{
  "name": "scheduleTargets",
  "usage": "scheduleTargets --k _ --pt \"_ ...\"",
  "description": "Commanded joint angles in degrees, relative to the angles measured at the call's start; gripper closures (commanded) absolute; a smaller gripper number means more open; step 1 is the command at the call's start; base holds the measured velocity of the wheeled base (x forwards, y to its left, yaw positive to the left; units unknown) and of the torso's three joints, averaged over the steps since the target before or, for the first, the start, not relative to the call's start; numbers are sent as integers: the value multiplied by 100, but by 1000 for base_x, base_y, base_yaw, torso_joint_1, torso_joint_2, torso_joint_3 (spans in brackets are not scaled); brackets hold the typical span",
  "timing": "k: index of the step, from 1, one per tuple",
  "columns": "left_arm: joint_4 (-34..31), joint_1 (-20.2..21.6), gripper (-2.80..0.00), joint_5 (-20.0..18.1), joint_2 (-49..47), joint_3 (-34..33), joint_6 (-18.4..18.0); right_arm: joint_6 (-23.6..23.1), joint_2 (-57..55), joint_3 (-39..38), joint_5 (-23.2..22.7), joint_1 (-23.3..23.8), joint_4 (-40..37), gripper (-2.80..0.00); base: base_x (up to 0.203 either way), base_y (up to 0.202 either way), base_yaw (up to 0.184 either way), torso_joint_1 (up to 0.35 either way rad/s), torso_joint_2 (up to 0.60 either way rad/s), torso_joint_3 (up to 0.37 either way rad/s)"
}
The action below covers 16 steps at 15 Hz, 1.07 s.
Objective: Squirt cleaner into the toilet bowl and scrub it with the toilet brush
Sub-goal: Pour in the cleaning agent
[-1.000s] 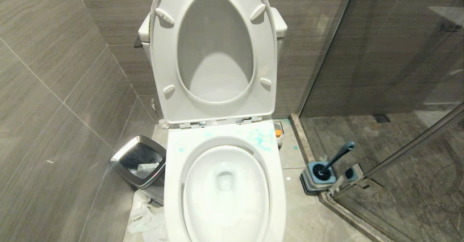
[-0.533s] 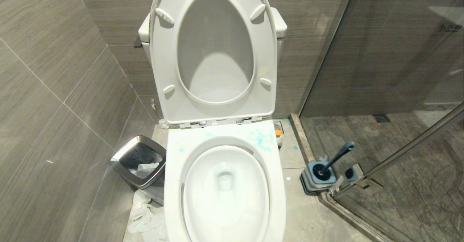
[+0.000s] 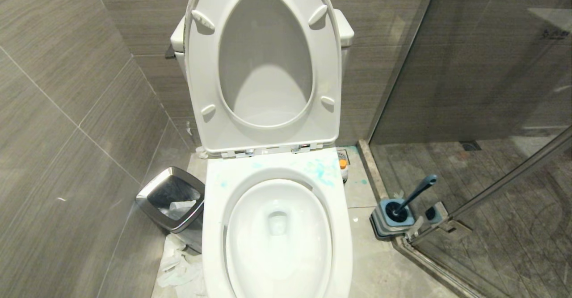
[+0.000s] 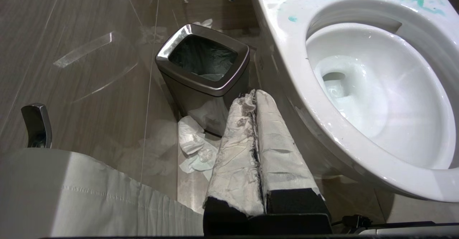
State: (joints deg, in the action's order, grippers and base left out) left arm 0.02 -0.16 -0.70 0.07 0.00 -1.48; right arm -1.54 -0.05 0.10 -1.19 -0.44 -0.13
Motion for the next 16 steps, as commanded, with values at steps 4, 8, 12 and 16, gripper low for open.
scheduleTargets --k 4,8,12,16 --pt "-11 -2 0 52 -7 0 24 -4 -4 -1 -4 0 -4 0 0 0 0 0 0 0" --pt "-11 -2 0 52 -7 9 24 1 -4 -1 -4 -3 -1 0 0 0 0 2 3 -69" --pt "-11 -2 0 52 -7 9 24 -3 -4 -1 -4 -1 2 0 0 0 0 5 4 -183" --pt "-11 -2 0 52 -7 9 24 -3 -4 -1 -4 -8 2 0 0 0 0 4 5 -201"
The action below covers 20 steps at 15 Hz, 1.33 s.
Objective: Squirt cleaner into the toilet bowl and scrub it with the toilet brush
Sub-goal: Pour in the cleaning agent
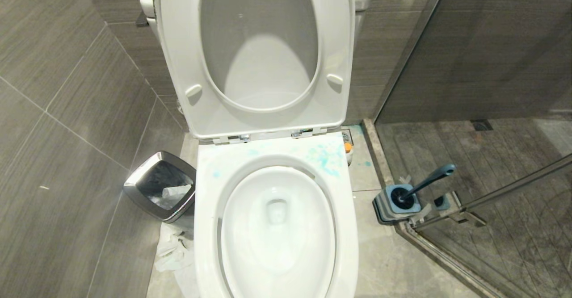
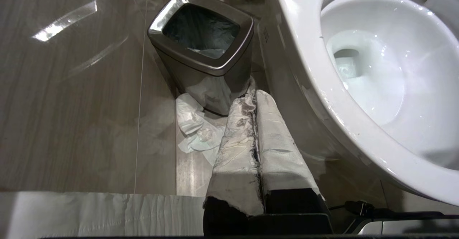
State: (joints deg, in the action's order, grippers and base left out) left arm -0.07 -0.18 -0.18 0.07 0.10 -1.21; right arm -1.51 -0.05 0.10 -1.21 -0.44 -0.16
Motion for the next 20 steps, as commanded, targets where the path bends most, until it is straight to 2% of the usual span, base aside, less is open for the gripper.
scheduleTargets --k 1,16,20 --pt "-1 1 0 0 -7 -1 -2 2 -4 -1 -2 -6 2 0 0 0 0 -5 6 -202" --pt "7 7 0 6 -7 -10 -2 -7 -4 -1 -2 -7 -2 0 0 0 0 2 3 -196" --pt "7 1 0 9 -7 -10 16 -3 -4 -1 -2 0 2 0 0 0 0 7 2 -80"
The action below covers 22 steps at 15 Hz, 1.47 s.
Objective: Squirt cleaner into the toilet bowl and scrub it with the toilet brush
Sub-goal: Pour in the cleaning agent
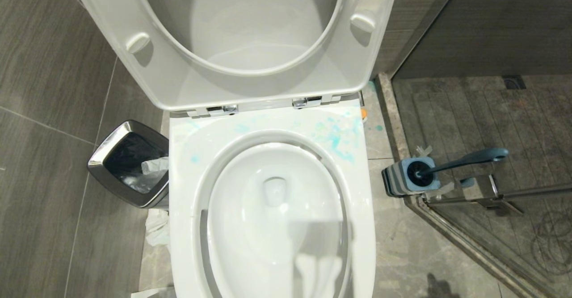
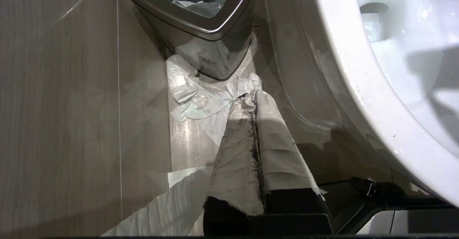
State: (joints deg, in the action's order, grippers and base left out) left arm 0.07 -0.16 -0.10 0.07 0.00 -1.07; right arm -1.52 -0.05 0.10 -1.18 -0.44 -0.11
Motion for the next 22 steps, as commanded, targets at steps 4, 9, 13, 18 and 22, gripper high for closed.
scheduleTargets --k 4,9,13,18,22 --pt "-7 -2 0 1 -7 0 2 -6 -4 -1 -5 -2 -4 0 0 0 0 -2 -1 -90" --pt "1 -2 0 1 -7 0 2 -6 -4 -1 -5 -6 -2 0 0 0 0 9 3 -181" --pt "1 -2 0 1 -7 0 -7 -2 -4 -1 -5 -4 -7 0 0 0 0 -1 3 -41" --pt "1 -2 0 1 -7 0 -4 -1 -4 -1 -5 -6 -7 0 0 0 0 0 0 -8" --pt "1 -2 0 1 -7 0 11 -1 -4 -1 -5 -5 -3 0 0 0 0 -1 2 -116"
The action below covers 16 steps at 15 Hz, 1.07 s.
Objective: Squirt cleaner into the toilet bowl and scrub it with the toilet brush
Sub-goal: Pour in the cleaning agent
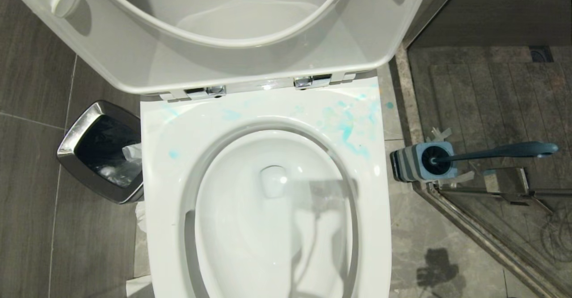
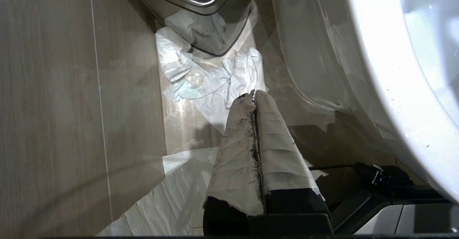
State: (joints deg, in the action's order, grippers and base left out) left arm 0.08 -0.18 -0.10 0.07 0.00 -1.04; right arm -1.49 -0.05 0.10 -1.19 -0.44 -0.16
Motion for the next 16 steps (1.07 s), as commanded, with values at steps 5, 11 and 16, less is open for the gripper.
scheduleTargets --k 5,11,16 --pt "1 8 0 -8 -7 0 40 0 -4 -1 -4 -9 7 0 0 0 0 0 1 -7" --pt "-8 1 0 1 -7 2 25 -9 -4 -1 -4 0 -1 0 0 0 0 1 1 -74" --pt "1 1 0 10 -7 0 60 23 -4 -1 1 -3 7 0 0 0 0 2 0 -38"
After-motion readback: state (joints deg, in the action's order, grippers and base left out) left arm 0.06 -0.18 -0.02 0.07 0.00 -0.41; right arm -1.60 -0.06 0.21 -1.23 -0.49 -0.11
